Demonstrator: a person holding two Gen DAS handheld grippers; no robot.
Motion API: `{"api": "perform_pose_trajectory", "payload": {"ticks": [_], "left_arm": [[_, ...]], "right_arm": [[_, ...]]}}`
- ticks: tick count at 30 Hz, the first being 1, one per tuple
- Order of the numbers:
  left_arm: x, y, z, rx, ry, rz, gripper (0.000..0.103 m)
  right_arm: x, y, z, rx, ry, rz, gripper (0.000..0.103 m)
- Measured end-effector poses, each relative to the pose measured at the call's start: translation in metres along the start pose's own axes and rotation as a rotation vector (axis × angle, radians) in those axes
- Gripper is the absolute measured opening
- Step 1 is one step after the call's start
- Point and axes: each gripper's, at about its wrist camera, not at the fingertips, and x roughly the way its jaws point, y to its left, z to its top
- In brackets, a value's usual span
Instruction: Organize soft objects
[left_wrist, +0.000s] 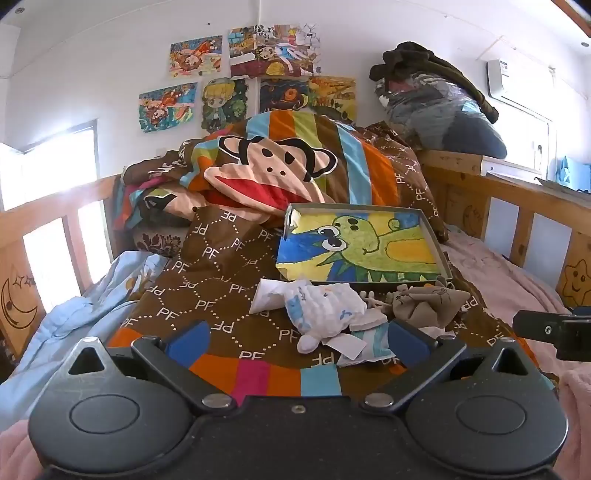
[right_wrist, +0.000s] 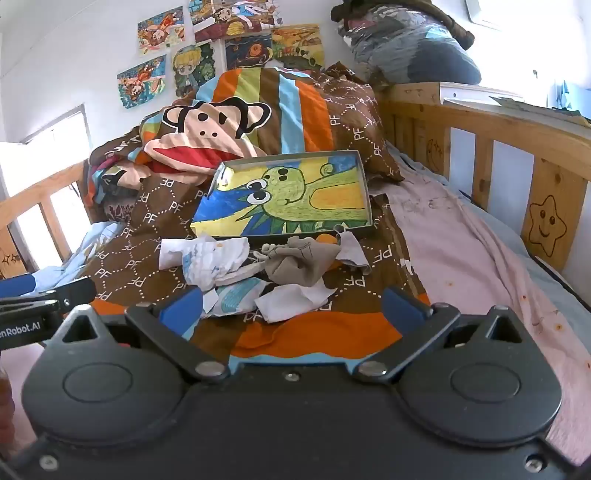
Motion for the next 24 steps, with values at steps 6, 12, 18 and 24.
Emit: {"api": "perform_pose_trajectory", "payload": {"ticks": [6,12,18,24], "left_arm": [[-0.0001,0.0001,-0.0001,-0.005,-0.006,-0.004,0.102],[-0.0001,0.0003,-0.0001,-0.007,-0.008,-0.004,0.102],[-0.0003,0.0003,-0.0001,-0.007,-0.01,-0.003,0.102],[-0.0003,0.0003,-0.0001,-0.007,-0.011,-0.003,0.102]], "right_arm": [[0.0003,0.0006,0.0003,-0.001,0.007,-0.004,0.103],[-0.0015,-0.0004,0.0001,0.001,0.01,0.0,0.103],[0.0025,0.0002,0.0001,0.007,0.013,-0.003,0.103],[0.0026,0.0004,0.0003,0.006,0.012,-0.004,0.103]]}}
